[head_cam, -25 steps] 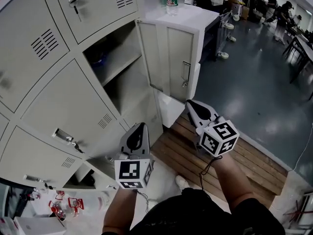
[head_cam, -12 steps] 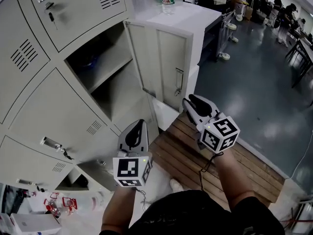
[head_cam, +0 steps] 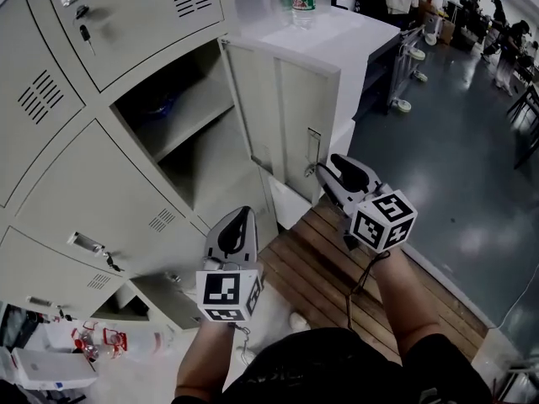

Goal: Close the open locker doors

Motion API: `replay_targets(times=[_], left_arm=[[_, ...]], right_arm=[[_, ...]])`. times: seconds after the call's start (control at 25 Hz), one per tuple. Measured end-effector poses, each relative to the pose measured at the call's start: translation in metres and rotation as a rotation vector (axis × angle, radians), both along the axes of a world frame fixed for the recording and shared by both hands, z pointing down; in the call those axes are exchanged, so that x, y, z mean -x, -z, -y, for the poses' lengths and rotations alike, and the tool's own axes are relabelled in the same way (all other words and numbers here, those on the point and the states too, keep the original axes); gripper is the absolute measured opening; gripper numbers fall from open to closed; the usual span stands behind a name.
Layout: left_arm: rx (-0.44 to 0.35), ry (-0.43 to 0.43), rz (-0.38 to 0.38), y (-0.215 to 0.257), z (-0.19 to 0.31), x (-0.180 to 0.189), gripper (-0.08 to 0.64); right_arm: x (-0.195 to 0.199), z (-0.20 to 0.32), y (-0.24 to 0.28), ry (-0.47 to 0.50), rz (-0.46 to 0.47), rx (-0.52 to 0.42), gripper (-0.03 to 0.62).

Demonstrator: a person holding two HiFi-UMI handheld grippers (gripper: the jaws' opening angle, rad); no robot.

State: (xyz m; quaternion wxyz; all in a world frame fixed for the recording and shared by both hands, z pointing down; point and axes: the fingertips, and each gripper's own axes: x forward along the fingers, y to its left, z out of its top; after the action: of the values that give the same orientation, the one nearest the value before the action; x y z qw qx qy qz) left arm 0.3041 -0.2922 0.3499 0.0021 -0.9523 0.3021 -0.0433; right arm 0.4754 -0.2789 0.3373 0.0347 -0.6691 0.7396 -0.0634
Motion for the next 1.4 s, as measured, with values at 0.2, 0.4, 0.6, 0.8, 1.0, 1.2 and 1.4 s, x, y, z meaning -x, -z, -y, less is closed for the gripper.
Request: replay_targets(times=[0.2,0.4,0.6,0.8,1.0,1.2,1.4], left_arm=[[0.001,0.036,0.004,-0.001,0.008,0.003,0.004],[0.004,0.06,0.006,-0.005,0.012,0.004,0.003],[0.005,0.085,0.005,-0.006,0.014,0.009,0.003],[0.011,0.106,0.004,-0.009,0.014,0.014,0.003],[0.018,0.12,-0.001,-0.008,0.014,0.02,0.003],[0.017,0.134,0.0,-0.005,0.013,0.025,0.004],[0.016,0.153,-0.001,-0.002,0.015,0.031,0.003]], right_arm=[[-0.004,0.015,-0.001,0.032,-0.012,0.0,0.164],[-0.003,0.026,-0.001,0.066,-0.023,-0.002,0.164],[0.002,0.033,-0.003,0.093,-0.033,0.002,0.134],[0.01,0.033,-0.003,0.128,-0.047,-0.002,0.114],[0.021,0.032,-0.003,0.153,-0.063,0.004,0.117],[0.038,0.032,-0.003,0.199,-0.099,0.016,0.124],[0.063,0.034,-0.003,0.267,-0.115,0.015,0.132]])
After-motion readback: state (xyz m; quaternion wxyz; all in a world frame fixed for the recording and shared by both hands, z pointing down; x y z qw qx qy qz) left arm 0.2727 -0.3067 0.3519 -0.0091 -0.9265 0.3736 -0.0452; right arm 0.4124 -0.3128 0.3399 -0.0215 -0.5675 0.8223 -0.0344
